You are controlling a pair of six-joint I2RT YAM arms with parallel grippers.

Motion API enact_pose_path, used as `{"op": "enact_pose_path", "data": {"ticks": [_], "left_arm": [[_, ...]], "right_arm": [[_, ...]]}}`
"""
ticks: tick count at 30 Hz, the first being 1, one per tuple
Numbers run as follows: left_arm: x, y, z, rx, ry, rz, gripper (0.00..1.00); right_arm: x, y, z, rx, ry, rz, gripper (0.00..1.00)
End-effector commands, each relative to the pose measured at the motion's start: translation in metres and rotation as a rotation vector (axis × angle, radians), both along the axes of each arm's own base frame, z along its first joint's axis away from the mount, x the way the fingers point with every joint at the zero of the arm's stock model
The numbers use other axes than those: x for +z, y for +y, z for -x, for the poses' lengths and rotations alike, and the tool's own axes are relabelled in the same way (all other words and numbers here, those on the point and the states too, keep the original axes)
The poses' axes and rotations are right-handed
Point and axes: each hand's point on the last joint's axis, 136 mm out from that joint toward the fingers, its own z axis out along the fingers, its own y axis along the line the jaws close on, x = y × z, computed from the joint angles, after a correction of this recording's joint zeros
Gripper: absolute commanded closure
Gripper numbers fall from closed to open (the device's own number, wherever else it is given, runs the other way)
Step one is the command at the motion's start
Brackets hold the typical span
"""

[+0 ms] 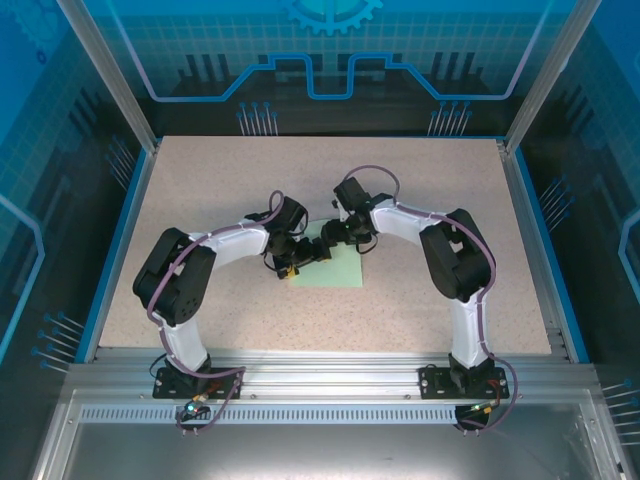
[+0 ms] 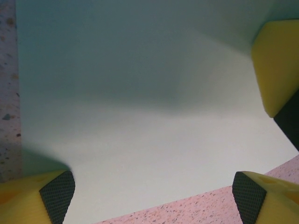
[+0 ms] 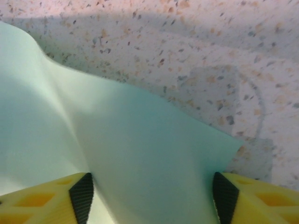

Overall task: Fold a paper plane with a square sheet of paper (fold left side to right side)
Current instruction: Pick up the square sheet of paper from the center of the table.

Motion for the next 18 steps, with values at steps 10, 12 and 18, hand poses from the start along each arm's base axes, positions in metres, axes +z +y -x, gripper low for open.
{"op": "enact_pose_path", "data": {"ticks": [10,12,18], "left_arm": [[0.05,0.022,-0.008,0.03,-0.138,0.056,0.05],[0.061,0.032,-0.008,0.042,-0.16,0.079,0.04],[0.083,0.056,-0.006,0.054,-0.233,0.144,0.03]], "right_arm": [[0.042,0.022,0.044,0.114,0.059,-0.232,0.67],[0.056,0.023,0.045,0.12,0.044,-0.307,0.7],[0.097,0.018,0.053,0.147,0.011,-0.501,0.76]]}}
